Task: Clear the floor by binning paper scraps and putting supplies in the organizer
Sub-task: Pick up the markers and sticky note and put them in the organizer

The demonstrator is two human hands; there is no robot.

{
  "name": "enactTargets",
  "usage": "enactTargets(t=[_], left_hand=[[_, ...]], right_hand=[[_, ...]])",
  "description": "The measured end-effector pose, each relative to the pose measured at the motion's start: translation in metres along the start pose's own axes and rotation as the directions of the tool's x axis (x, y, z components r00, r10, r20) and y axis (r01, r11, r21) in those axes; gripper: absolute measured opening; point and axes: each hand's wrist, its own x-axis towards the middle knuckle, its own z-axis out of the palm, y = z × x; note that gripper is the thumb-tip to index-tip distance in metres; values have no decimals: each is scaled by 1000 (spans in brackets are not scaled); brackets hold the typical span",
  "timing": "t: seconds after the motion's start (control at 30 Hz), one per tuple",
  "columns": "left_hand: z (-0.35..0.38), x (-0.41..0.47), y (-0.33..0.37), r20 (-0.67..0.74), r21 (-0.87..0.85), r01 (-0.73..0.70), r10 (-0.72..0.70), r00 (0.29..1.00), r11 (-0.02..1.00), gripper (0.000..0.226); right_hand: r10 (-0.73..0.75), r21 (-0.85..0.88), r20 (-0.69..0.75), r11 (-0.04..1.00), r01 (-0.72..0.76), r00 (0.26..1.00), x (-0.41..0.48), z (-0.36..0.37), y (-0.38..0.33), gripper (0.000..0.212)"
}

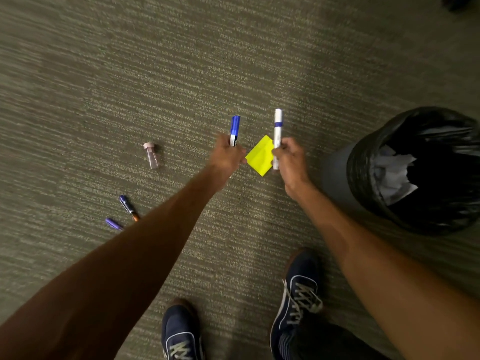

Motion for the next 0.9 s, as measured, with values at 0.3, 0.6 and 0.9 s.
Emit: enactTargets(t=[0.3, 0.6, 0.9], left_hand=[[19, -18, 10, 159, -221, 146, -112, 981, 964, 20], [-1, -32, 23, 132, -295, 155, -120, 984, 943, 9], [-14, -37, 4, 210, -372, 111, -33, 977, 921, 24]], right_hand=[[-53, -55, 79, 997, 57, 995, -44, 17, -3, 34], [-79, -95, 22, 992, 80, 997, -39, -1, -6, 14], [-38, -563, -23, 826, 19, 999, 27, -7, 32, 52]])
